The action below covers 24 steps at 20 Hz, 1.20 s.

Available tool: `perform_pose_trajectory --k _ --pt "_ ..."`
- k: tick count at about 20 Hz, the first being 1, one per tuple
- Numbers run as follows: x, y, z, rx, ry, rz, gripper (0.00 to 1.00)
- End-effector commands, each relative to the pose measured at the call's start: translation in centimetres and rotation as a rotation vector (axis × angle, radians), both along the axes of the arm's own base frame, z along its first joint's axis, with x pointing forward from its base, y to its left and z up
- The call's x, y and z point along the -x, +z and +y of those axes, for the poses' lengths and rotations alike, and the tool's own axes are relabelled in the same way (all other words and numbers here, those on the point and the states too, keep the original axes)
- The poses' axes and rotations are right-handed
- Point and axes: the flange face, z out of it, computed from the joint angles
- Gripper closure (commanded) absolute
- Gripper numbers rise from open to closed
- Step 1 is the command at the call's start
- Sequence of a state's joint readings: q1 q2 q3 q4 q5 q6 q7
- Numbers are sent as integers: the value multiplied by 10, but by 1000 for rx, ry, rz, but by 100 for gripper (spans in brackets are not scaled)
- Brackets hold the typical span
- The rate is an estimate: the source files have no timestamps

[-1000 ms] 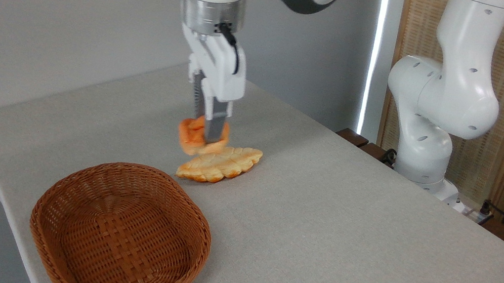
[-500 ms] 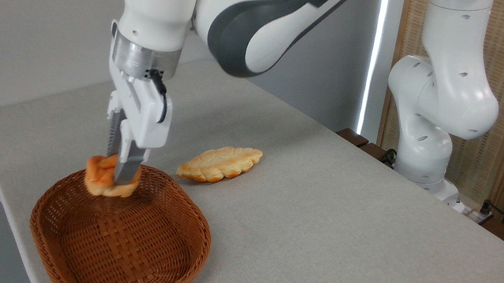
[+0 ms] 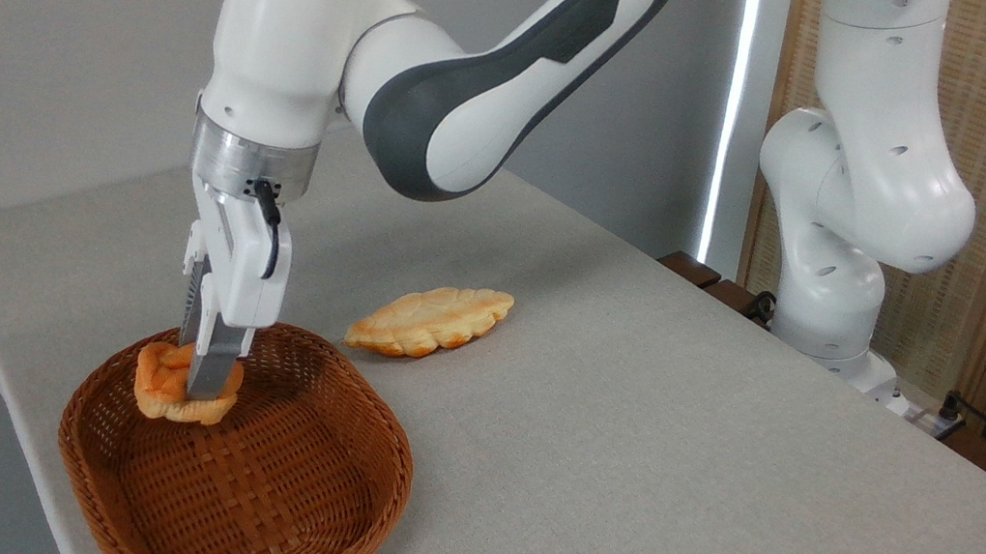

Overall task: Put bread into the basket
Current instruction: 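Lower the orange bun into the basket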

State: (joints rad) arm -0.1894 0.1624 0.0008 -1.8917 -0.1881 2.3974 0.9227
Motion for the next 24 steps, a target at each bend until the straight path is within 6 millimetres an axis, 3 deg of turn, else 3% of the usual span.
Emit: perform_pose_trajectory --k 1,8,24 --pt "-6 1 0 -14 -14 -26 18" --pt "-6 1 1 -14 -12 -26 0" --pt "-5 1 1 -12 -7 -18 0"
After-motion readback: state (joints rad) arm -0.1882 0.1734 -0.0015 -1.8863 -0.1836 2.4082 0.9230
